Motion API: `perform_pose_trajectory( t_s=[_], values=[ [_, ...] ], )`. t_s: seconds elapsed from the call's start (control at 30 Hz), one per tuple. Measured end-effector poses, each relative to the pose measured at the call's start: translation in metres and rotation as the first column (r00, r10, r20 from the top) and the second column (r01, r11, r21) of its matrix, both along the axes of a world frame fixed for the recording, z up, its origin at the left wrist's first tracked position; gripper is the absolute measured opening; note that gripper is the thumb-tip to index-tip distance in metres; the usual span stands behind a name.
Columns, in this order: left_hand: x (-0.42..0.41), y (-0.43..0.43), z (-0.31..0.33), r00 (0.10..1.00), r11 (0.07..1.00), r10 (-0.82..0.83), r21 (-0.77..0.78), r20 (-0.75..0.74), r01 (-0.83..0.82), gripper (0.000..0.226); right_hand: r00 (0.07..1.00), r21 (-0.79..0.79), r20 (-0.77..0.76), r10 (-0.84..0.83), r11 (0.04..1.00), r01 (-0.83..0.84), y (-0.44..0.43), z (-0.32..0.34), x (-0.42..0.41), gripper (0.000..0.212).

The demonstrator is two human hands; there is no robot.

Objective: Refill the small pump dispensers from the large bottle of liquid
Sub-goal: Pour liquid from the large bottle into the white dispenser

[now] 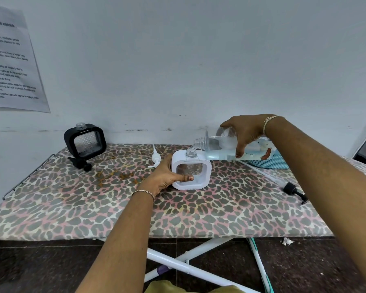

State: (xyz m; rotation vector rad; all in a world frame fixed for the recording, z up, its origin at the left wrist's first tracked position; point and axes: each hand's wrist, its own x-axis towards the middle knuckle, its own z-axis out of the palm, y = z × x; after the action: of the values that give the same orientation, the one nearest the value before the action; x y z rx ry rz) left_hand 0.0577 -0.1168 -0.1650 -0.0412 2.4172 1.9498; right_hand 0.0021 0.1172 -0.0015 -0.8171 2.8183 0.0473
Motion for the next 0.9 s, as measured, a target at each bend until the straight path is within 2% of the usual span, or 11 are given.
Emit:
perform_pose_trajectory(
  t_s=[0.63,0.9],
  values=[
    [0.000,0.000,0.001,1.000,1.000,-0.010,-0.003,0.000,0.010,0.085,1.000,0.017,0.010,-0.005,1.000,0.005,-0.003,0.004,0.007,0.086],
    [0.000,0.000,0.000,1.000,1.000,-0.012,-0.006,-0.008,0.012,0.086,1.000,0.046,-0.005,-0.023,0.999,0.023,-0.004,0.006,0.011,0.093]
  ],
)
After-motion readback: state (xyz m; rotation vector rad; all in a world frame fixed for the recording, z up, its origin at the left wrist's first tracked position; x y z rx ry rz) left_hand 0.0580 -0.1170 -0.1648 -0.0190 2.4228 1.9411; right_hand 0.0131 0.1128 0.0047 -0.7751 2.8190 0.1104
